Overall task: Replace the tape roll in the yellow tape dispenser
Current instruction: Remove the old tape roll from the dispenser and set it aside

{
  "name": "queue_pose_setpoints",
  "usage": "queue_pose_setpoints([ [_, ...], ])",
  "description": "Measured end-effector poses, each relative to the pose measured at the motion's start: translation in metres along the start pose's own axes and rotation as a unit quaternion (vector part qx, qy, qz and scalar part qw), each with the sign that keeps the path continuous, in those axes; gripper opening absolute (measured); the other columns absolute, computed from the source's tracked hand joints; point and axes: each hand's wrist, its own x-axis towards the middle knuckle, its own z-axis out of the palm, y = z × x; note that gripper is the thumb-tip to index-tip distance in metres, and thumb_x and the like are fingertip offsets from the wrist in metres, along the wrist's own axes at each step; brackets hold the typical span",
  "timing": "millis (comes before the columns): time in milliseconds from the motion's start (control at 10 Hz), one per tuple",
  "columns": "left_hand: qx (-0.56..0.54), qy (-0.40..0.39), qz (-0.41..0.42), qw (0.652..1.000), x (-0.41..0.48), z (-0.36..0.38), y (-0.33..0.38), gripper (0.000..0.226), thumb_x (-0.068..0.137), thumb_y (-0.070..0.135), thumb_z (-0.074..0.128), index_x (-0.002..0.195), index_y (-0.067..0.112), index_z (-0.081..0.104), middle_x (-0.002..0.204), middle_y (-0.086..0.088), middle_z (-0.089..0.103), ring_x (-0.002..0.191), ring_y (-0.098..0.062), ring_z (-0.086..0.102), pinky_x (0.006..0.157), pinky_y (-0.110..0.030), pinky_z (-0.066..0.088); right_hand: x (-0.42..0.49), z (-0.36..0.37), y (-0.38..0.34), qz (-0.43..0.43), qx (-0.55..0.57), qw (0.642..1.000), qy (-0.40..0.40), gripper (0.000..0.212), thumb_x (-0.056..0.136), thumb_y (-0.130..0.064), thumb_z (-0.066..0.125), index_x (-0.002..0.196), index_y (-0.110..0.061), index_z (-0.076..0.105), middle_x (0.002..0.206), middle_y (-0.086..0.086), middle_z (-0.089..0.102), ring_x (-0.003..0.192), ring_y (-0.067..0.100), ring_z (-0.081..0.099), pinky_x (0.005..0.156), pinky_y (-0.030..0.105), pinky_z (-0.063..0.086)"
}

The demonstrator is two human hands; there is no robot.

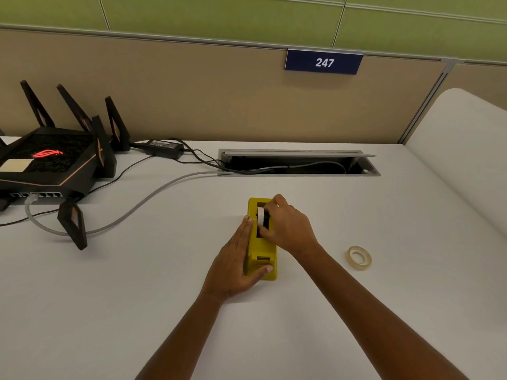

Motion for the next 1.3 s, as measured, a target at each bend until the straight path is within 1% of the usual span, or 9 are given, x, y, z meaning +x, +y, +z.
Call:
queue_pose_setpoints([
  [200, 0.001, 0.001, -0.002, 1.000, 0.000, 0.000, -0.001, 0.095, 0.067, 0.081, 0.032, 0.136, 0.027, -0.003, 0.148, 0.011, 0.003, 0.136, -0.006, 0.014, 0.106, -0.021, 0.025, 0.002, 0.001, 0.000, -0.006, -0.019, 1.000, 0.002, 0.046, 0.081, -0.037, 0.060, 0.113, -0.006, 0.049, 0.124, 0.012, 0.048, 0.096, 0.028, 0.058, 0.076, 0.038, 0.052],
  [400, 0.001, 0.001, -0.005, 1.000, 0.000, -0.001, 0.000, 0.095, 0.067, 0.080, 0.032, 0.136, 0.027, -0.003, 0.149, 0.010, 0.004, 0.137, -0.006, 0.015, 0.107, -0.021, 0.027, 0.005, 0.001, 0.000, -0.014, -0.036, 0.999, -0.007, 0.047, 0.082, -0.037, 0.060, 0.115, -0.007, 0.048, 0.128, 0.011, 0.046, 0.098, 0.028, 0.057, 0.077, 0.037, 0.051],
  [700, -0.005, -0.003, -0.003, 1.000, 0.000, -0.004, 0.003, 0.096, 0.067, 0.079, 0.033, 0.137, 0.024, -0.003, 0.151, 0.005, 0.005, 0.139, -0.010, 0.015, 0.110, -0.024, 0.026, 0.003, -0.001, 0.006, -0.020, 0.001, 1.000, 0.008, 0.049, 0.082, -0.038, 0.060, 0.119, -0.008, 0.048, 0.129, 0.011, 0.050, 0.100, 0.028, 0.059, 0.080, 0.036, 0.050],
  [900, -0.004, -0.003, -0.004, 1.000, 0.000, -0.003, 0.003, 0.095, 0.065, 0.082, 0.030, 0.135, 0.027, -0.004, 0.148, 0.009, 0.005, 0.137, -0.008, 0.015, 0.108, -0.022, 0.025, 0.004, -0.009, 0.004, -0.009, 0.038, 0.999, 0.028, 0.045, 0.083, -0.035, 0.060, 0.120, -0.009, 0.049, 0.121, 0.012, 0.058, 0.100, 0.028, 0.059, 0.080, 0.035, 0.049],
  [1000, -0.015, -0.002, -0.008, 1.000, 0.000, -0.002, 0.002, 0.093, 0.065, 0.083, 0.028, 0.135, 0.029, -0.003, 0.148, 0.010, 0.005, 0.136, -0.006, 0.015, 0.108, -0.023, 0.025, 0.002, -0.011, 0.002, -0.009, 0.047, 0.999, 0.025, 0.044, 0.083, -0.034, 0.060, 0.119, -0.011, 0.050, 0.120, 0.012, 0.059, 0.100, 0.028, 0.058, 0.080, 0.035, 0.049],
  [1100, -0.040, 0.010, -0.027, 0.999, 0.000, -0.002, 0.002, 0.094, 0.064, 0.084, 0.026, 0.136, 0.032, -0.003, 0.147, 0.013, 0.008, 0.133, -0.004, 0.020, 0.104, -0.023, 0.028, -0.003, -0.011, 0.003, -0.012, 0.061, 0.998, 0.033, 0.040, 0.083, -0.032, 0.060, 0.117, -0.013, 0.052, 0.117, 0.012, 0.060, 0.098, 0.028, 0.059, 0.077, 0.035, 0.049],
  [1200, -0.102, 0.039, -0.077, 0.991, 0.001, -0.005, 0.001, 0.096, 0.061, 0.085, 0.032, 0.137, 0.028, 0.017, 0.140, 0.011, 0.031, 0.125, -0.009, 0.037, 0.096, -0.024, 0.040, -0.008, -0.008, 0.004, -0.021, 0.060, 0.998, 0.027, 0.039, 0.083, -0.031, 0.060, 0.116, -0.013, 0.052, 0.119, 0.009, 0.057, 0.098, 0.026, 0.059, 0.075, 0.033, 0.049],
  [1300, -0.140, 0.103, -0.096, 0.980, 0.000, -0.007, 0.002, 0.068, 0.073, 0.068, 0.038, 0.122, 0.021, 0.039, 0.122, 0.006, 0.047, 0.111, -0.015, 0.052, 0.087, -0.021, 0.044, -0.009, -0.008, 0.006, -0.020, 0.064, 0.997, 0.029, 0.040, 0.083, -0.029, 0.059, 0.118, -0.012, 0.050, 0.120, 0.010, 0.057, 0.099, 0.026, 0.058, 0.076, 0.033, 0.049],
])
